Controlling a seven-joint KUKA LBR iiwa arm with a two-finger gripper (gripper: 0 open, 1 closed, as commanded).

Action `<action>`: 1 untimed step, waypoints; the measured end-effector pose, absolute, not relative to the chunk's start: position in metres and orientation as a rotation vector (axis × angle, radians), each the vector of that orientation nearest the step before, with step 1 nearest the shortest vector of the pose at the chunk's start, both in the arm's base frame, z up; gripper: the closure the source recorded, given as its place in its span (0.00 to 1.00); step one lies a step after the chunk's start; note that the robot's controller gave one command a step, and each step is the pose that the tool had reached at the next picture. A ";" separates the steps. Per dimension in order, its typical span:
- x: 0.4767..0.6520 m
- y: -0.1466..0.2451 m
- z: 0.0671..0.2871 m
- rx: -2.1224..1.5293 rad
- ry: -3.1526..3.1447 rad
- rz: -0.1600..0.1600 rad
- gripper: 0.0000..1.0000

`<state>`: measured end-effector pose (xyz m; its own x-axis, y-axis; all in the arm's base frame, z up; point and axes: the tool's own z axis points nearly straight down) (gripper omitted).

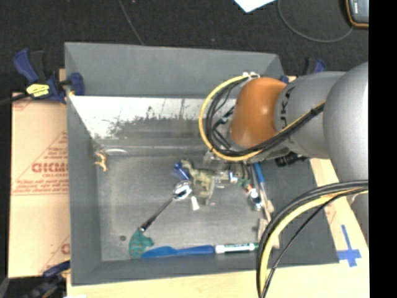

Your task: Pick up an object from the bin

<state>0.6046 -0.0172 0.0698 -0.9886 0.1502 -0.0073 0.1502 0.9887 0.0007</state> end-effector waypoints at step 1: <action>0.609 0.027 0.071 0.295 3.110 0.014 0.00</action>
Offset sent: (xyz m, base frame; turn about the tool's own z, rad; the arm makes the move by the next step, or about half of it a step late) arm -0.0274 0.0298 0.1051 0.0099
